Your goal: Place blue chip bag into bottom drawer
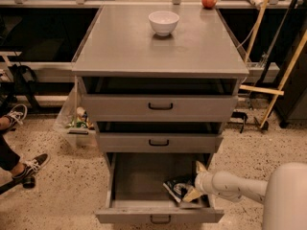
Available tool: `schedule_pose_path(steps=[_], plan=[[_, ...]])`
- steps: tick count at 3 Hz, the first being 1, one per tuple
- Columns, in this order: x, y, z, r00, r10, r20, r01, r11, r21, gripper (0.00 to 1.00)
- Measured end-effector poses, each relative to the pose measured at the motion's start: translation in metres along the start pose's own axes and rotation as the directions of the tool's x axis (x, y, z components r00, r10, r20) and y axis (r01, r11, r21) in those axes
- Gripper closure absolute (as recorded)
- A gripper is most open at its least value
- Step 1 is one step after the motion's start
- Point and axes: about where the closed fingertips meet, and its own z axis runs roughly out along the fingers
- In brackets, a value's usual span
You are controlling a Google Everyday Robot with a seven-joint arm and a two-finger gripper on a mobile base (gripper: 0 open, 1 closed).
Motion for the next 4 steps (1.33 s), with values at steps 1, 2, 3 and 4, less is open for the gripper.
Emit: schedule_pose_path(steps=[1,2,3,4], plan=[[-0.013,0.004,-0.042,0.999,0.026,-0.037,-0.024,0.9981,0.056,0.00],[-0.084,-0.016,-0.091,0.987,0.161,0.020,-0.162,0.9709,0.177,0.00],[-0.183,-0.010,-0.142,0.963,0.239,0.124,-0.263,0.9313,0.252,0.00],[-0.240,0.010,-0.204,0.948,0.270,0.166,-0.311,0.8899,0.333,0.00]])
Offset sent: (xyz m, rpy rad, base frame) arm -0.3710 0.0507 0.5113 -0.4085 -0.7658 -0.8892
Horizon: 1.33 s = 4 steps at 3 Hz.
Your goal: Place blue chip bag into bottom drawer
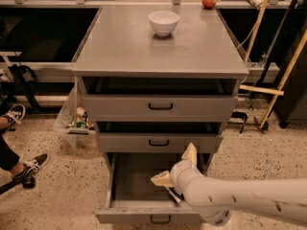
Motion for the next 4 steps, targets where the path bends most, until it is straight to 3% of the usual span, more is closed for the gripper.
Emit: schedule_pose_path(steps=[1,2,3,4], plan=[[-0.018,0.004,-0.072,1.000,0.000,-0.016,0.002,0.9914,0.131,0.00],[0.008,-0.020,-0.158,0.996,-0.015,-0.093,0.046,0.9405,0.337,0.00],[0.030,-0.037,-0.205,0.987,-0.036,-0.156,0.103,0.8884,0.447,0.00],[0.030,-0.037,-0.205,0.987,-0.036,-0.156,0.104,0.8884,0.447,0.00]])
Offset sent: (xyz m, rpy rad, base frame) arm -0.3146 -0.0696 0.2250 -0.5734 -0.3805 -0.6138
